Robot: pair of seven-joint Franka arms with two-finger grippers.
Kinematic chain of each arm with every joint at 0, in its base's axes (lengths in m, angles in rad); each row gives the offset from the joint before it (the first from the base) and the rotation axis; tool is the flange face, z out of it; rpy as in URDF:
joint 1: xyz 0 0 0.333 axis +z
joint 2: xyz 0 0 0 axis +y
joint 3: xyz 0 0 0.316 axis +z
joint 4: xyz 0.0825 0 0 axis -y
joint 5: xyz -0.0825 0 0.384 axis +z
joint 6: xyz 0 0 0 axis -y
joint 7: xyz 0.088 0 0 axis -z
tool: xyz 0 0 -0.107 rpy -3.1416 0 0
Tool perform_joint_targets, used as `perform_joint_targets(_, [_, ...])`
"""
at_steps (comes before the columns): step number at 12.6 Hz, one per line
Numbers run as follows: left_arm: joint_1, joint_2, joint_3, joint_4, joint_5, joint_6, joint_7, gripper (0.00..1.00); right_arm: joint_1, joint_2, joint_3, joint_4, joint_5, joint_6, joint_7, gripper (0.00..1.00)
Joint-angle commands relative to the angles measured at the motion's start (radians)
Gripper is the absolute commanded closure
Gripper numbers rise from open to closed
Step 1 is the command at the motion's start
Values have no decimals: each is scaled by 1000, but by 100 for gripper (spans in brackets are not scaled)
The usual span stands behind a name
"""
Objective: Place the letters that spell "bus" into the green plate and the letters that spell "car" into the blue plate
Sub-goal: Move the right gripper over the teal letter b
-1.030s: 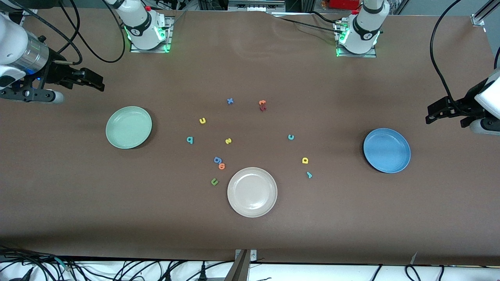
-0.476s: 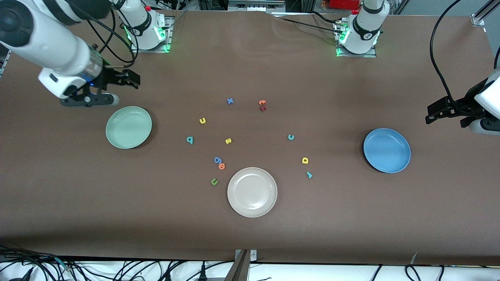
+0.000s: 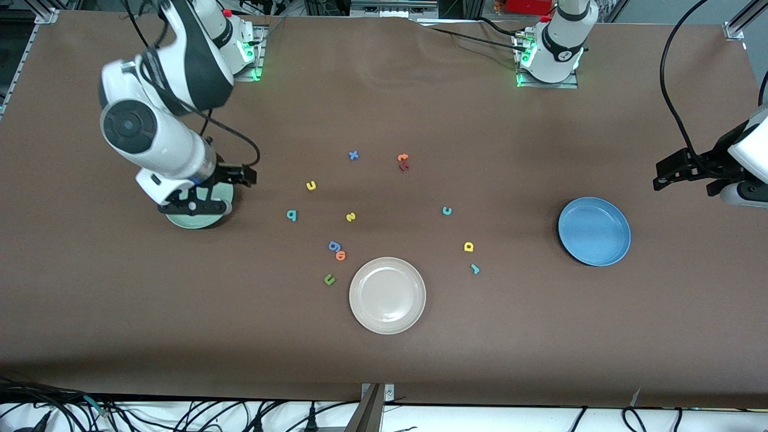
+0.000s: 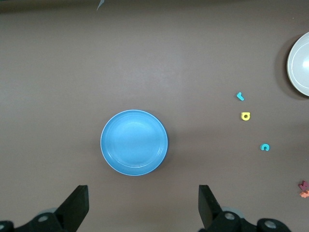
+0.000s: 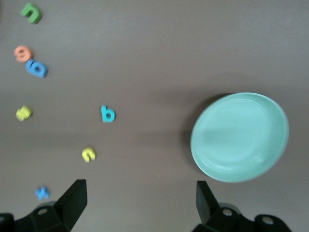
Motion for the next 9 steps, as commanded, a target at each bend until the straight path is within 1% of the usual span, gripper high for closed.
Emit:
perform_joint_targets(1, [-11,2,6,20,25,-20,-9,0,38,37,1,-114,-14,196,110,0])
perform_joint_targets(3, [-12,1,5,20,25,-20,-10,0,64,94,3,-211,-19,414,189,0])
perform_joint_targets(4, [-12,2,1,23,25,-20,-10,0,86,128,3,-237,-19,491,231,0])
perform_joint_targets(5, [-12,2,1,23,25,-20,-10,0,109,162,0,-240,-20,520,259,1])
perform_joint_targets(7, [-12,2,1,23,25,-21,-10,0,111,203,-2,-242,-22,560,262,1])
perform_joint_targets(8, [-12,2,1,23,25,-21,-10,0,112,225,-2,-243,-23,583,262,5])
perform_joint_targets(9, [-12,9,0,22,25,-21,-10,0,115,228,-5,-243,-36,588,262,12])
